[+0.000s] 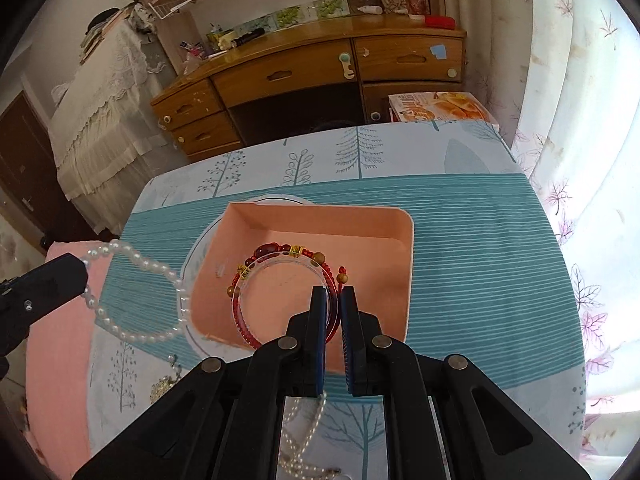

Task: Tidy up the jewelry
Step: 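Carry both bracelets into the pink tray and open both tools, then move both tools back toward the remaining jewelry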

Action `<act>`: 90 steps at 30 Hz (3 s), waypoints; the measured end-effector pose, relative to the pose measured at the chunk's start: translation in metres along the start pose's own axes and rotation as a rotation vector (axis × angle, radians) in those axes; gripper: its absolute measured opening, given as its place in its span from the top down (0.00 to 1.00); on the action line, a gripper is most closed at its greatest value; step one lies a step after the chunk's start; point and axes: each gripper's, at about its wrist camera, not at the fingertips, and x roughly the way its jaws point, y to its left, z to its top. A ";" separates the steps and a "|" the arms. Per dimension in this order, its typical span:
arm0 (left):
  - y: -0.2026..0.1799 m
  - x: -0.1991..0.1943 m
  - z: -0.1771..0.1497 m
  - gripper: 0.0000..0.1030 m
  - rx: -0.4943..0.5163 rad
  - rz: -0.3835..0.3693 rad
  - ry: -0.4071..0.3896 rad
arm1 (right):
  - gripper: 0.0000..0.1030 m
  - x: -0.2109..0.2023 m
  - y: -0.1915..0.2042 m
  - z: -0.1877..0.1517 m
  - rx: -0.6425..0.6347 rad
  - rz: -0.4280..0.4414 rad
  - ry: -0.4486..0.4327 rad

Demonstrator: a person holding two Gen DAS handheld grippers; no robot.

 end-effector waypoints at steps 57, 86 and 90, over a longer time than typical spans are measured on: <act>0.118 -0.092 -0.303 0.36 -0.283 0.224 -0.025 | 0.39 -0.107 0.113 -0.265 -0.420 -0.208 -0.089; 0.096 -0.075 -0.306 0.36 -0.172 0.192 -0.001 | 0.64 -0.054 0.088 -0.259 -0.294 0.051 0.109; 0.104 -0.068 -0.299 0.36 -0.186 0.186 0.015 | 0.71 -0.034 0.092 -0.238 -0.290 0.040 0.117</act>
